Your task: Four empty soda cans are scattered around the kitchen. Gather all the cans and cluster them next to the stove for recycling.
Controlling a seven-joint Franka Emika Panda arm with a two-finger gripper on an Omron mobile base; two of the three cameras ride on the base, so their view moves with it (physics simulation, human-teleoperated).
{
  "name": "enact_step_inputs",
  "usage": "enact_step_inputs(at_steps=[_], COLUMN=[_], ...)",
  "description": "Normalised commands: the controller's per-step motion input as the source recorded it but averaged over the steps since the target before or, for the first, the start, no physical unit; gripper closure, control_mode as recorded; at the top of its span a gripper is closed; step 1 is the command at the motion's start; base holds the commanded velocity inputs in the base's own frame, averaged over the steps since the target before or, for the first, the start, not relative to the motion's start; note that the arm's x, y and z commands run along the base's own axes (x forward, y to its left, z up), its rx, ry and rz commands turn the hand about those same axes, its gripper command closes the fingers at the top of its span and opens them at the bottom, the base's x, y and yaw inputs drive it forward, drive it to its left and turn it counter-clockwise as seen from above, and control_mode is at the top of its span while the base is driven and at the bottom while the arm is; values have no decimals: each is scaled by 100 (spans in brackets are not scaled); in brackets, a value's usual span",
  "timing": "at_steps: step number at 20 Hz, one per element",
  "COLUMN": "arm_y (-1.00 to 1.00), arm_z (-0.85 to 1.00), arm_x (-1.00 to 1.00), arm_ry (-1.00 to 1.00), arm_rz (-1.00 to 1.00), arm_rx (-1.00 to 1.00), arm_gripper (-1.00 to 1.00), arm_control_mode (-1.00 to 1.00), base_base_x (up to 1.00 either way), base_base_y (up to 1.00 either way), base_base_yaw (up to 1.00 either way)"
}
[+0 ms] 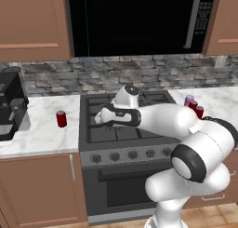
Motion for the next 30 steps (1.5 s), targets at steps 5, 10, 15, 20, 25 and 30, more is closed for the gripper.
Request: enact_step_inputs(at_steps=[5, 10, 15, 20, 25, 30], arm_y=[49, 47, 40, 36, 35, 32], arm_z=[4, 0, 0, 0, 0, 0], arm_x=[12, 21, 14, 1, 7, 15], arm_ry=[0, 0, 0, 0, 0, 0], arm_rz=[0, 0, 0, 0, 0, 0], arm_rx=[0, 0, 2, 3, 3, 0], arm_gripper=[-100, -100, -100, -100, -100, -100], arm_control_mode=[-100, -100, -100, -100, -100, -100], base_base_x=[0, 0, 0, 0, 0, 0], base_base_y=[0, 0, 0, 0, 0, 0], base_base_yaw=[0, 0, 0, 0, 0, 0])
